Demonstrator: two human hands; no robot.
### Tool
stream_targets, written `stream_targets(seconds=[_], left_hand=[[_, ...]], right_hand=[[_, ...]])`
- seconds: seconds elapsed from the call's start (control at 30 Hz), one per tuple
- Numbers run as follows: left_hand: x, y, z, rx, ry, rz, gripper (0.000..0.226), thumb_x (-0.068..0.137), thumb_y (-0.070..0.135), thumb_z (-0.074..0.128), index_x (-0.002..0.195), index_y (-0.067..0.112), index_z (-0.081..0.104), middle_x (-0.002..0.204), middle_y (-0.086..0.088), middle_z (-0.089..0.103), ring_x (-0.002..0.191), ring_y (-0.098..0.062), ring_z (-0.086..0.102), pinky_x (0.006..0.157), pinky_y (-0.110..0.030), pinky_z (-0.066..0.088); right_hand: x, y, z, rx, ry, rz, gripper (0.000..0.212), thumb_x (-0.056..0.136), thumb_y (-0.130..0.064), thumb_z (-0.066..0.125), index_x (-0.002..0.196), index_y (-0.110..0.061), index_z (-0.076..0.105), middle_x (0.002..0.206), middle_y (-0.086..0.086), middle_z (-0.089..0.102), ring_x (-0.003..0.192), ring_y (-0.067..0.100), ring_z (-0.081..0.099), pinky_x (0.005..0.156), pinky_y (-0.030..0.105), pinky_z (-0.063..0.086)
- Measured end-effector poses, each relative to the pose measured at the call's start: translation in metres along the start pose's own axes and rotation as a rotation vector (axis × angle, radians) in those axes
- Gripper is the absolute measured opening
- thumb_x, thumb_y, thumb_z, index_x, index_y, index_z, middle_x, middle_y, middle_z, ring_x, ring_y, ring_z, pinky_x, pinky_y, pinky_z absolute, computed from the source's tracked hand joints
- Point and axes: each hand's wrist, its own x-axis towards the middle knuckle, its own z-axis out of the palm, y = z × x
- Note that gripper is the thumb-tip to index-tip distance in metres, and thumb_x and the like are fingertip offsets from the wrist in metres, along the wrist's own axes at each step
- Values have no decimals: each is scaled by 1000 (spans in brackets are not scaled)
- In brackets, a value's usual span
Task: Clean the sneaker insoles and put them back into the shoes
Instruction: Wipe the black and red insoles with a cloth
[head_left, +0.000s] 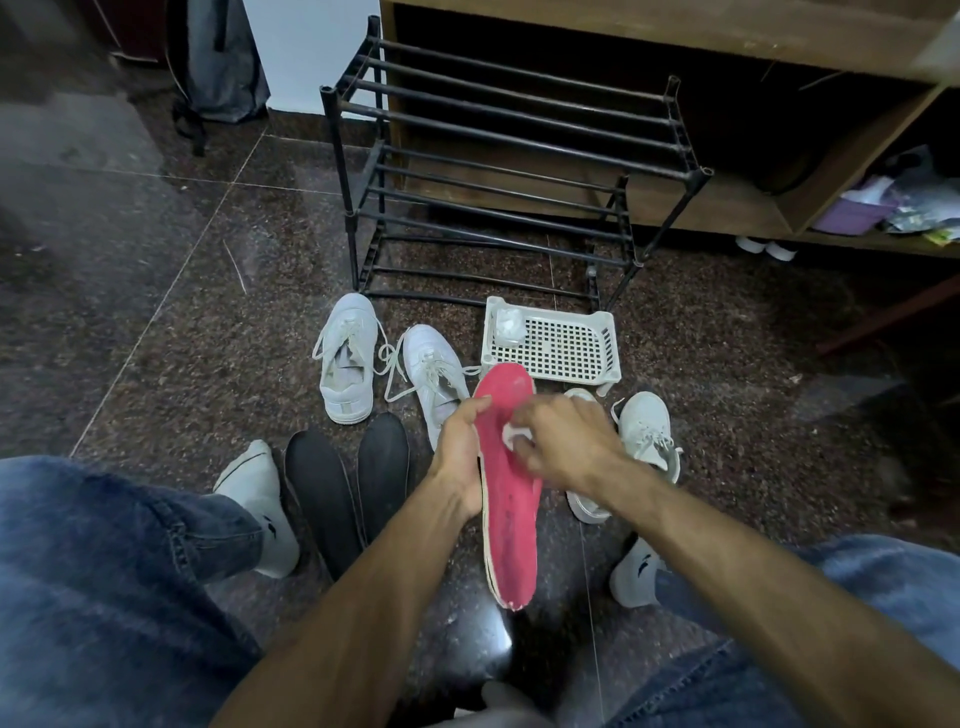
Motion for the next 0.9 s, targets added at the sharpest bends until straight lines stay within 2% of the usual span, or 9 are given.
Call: stream_targets(seconds=[0.2, 0.3, 0.4, 0.57, 0.67, 0.73, 0.8, 0.87, 0.9], left_hand=[[-5, -3, 6, 112, 54, 100, 38, 89, 29, 54, 114, 5, 67, 99, -16, 71, 91, -32, 66, 99, -51, 48], [-7, 3, 3, 85, 55, 74, 40, 93, 33, 48, 113, 4, 67, 91, -17, 71, 80, -32, 66, 84, -47, 55], [-9, 4, 4, 61, 44, 19, 44, 95, 36, 44, 113, 3, 66, 81, -16, 66, 71, -28, 63, 73, -40, 52], [-12, 2, 8, 46, 46, 19, 49, 89, 36, 51, 120, 1, 64, 102, -20, 68, 90, -34, 64, 101, -51, 45], [-14, 5, 6, 90, 70, 42, 47, 87, 36, 54, 119, 3, 65, 103, -17, 70, 88, -32, 65, 97, -48, 47], [-13, 8, 3, 96, 81, 38, 51, 84, 39, 55, 119, 4, 65, 102, -17, 71, 86, -31, 67, 93, -47, 51], [-12, 10, 0, 98, 78, 16, 48, 89, 40, 49, 116, 3, 65, 90, -15, 71, 75, -29, 67, 80, -42, 55], [-11, 9, -1, 108, 66, -12, 44, 95, 39, 41, 110, 4, 65, 77, -12, 69, 64, -25, 65, 66, -35, 54], [-12, 8, 1, 119, 65, -13, 44, 96, 38, 41, 112, 4, 64, 77, -12, 69, 65, -25, 65, 66, -35, 54]], right_hand=[[34, 19, -18, 13, 146, 196, 18, 87, -26, 55, 92, -16, 68, 96, 8, 69, 89, 31, 64, 76, 37, 50], [19, 13, -14, 137, 63, 74, 17, 87, -26, 59, 96, -20, 72, 100, 1, 72, 80, 20, 65, 74, 33, 53], [-2, 7, -5, 93, 15, -20, 16, 88, -28, 57, 94, -21, 70, 95, -2, 70, 80, 21, 64, 73, 35, 54], [25, 21, -14, 108, 222, 187, 14, 89, -29, 58, 93, -21, 68, 93, 2, 69, 86, 27, 64, 71, 33, 48], [35, 24, -17, 137, 269, 285, 15, 88, -30, 60, 94, -21, 70, 92, 5, 71, 89, 29, 64, 73, 33, 47], [30, 23, -13, 176, 226, 206, 13, 87, -29, 62, 92, -21, 70, 89, 3, 71, 84, 25, 65, 70, 32, 49], [17, 18, -8, 174, 93, 5, 11, 87, -26, 62, 91, -21, 71, 90, -3, 71, 79, 18, 64, 68, 29, 49], [6, 17, -5, 106, -19, -142, 13, 87, -26, 60, 92, -20, 71, 93, -8, 69, 79, 14, 62, 66, 28, 46], [5, 19, -5, 59, -26, -158, 14, 88, -27, 59, 93, -21, 71, 94, -9, 68, 80, 14, 61, 65, 27, 44]])
